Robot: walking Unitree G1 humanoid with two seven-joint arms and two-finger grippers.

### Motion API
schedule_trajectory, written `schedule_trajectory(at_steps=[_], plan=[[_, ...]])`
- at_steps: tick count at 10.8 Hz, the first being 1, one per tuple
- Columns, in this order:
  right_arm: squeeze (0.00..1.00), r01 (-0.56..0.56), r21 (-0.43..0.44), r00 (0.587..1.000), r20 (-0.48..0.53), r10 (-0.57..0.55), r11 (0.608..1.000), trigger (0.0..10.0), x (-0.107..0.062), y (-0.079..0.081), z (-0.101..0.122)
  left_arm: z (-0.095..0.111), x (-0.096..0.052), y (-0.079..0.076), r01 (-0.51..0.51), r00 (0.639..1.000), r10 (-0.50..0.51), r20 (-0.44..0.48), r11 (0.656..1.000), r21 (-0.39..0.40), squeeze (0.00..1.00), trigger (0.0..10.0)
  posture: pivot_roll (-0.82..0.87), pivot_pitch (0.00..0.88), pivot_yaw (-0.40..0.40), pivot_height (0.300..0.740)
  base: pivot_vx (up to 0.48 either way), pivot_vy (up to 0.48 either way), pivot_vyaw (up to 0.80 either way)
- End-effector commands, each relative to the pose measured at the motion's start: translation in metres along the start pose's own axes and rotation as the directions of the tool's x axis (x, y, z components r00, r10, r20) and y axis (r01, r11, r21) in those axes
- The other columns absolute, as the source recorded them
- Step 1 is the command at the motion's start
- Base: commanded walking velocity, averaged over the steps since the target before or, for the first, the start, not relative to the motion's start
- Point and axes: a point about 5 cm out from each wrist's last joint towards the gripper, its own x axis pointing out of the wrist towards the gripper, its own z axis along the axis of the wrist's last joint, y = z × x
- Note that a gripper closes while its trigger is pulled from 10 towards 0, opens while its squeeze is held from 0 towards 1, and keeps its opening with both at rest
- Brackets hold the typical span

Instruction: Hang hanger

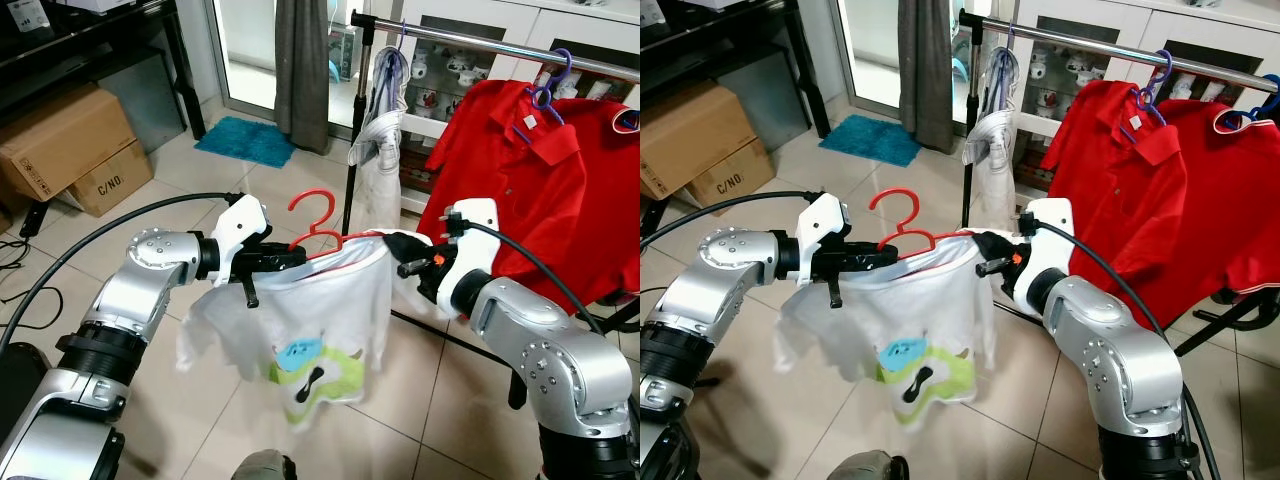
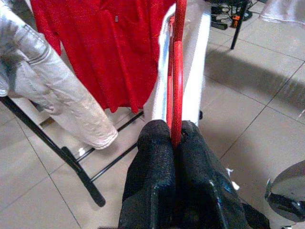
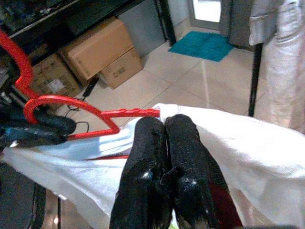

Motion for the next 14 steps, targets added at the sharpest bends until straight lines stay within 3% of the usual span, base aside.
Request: schedule_trajectory(at_steps=[1,2,4,5,7,8,9,10,12,13,14], plan=[[1.00,-0.060,-0.031,0.998,0.000,0.060,0.998,10.0,-0.004,0.005,0.001,0.011,-0.001,0.006,-0.004,0.999,0.003,0.032,1.000,0.028,0.00,0.0,0.14,0.000,0.019,0.740,0.000,0.000,0.00],[1.00,-0.065,-0.055,0.998,-0.004,0.065,0.996,10.0,-0.007,0.001,0.002,0.012,-0.002,0.006,0.009,0.999,-0.010,0.037,0.999,0.031,0.00,0.0,0.14,0.000,0.019,0.740,0.000,0.000,0.00],[1.00,-0.030,-0.131,0.999,0.024,0.034,0.991,10.0,-0.019,-0.024,0.015,0.011,-0.005,0.005,0.053,0.998,-0.053,0.020,0.997,0.047,0.00,0.0,0.14,0.000,0.022,0.740,0.000,0.000,0.00],[1.00,-0.082,-0.183,0.995,0.044,0.092,0.980,10.0,-0.025,-0.027,0.024,0.011,-0.006,0.003,0.078,0.997,-0.079,0.018,0.995,0.057,0.00,0.0,0.14,0.000,0.022,0.740,0.000,0.000,0.00],[1.00,-0.352,-0.346,0.926,0.003,0.377,0.869,10.0,-0.040,-0.005,0.041,0.010,-0.008,-0.003,0.198,0.980,-0.193,-0.051,0.970,0.139,0.00,0.0,0.14,0.000,0.022,0.740,0.000,0.000,0.00],[1.00,-0.412,-0.401,0.905,-0.074,0.419,0.818,10.0,-0.039,0.002,0.038,0.012,-0.009,-0.008,0.266,0.964,-0.255,-0.079,0.945,0.191,0.00,0.0,0.14,0.000,0.022,0.740,0.000,0.000,0.00],[0.93,-0.432,-0.418,0.898,-0.123,0.422,0.799,10.0,-0.035,0.004,0.032,0.014,-0.010,-0.012,0.316,0.948,-0.294,-0.122,0.917,0.244,0.00,0.0,0.14,0.000,0.022,0.740,0.000,0.000,0.00],[0.00,-0.464,-0.410,0.885,-0.174,0.432,0.785,10.0,-0.033,0.004,0.024,0.020,-0.010,-0.013,0.340,0.940,-0.317,-0.127,0.900,0.271,0.00,0.0,0.15,0.000,0.017,0.740,0.000,0.000,0.00],[0.00,-0.504,-0.384,0.863,-0.238,0.445,0.773,10.0,-0.033,0.005,0.011,0.027,-0.009,-0.014,0.356,0.935,-0.331,-0.131,0.881,0.312,0.00,0.0,0.15,0.000,0.014,0.740,0.000,0.000,0.00],[0.00,-0.575,-0.344,0.817,-0.271,0.508,0.742,4.9,-0.035,0.017,0.002,0.030,-0.006,-0.013,0.351,0.937,-0.324,-0.133,0.871,0.343,0.00,0.0,0.15,0.000,0.016,0.740,0.000,0.000,0.00],[0.00,-0.591,-0.330,0.806,-0.276,0.524,0.736,1.6,-0.033,0.024,-0.004,0.033,-0.002,-0.014,0.347,0.938,-0.324,-0.123,0.866,0.362,0.00,0.0,0.15,0.000,0.017,0.740,0.000,0.000,0.00]])
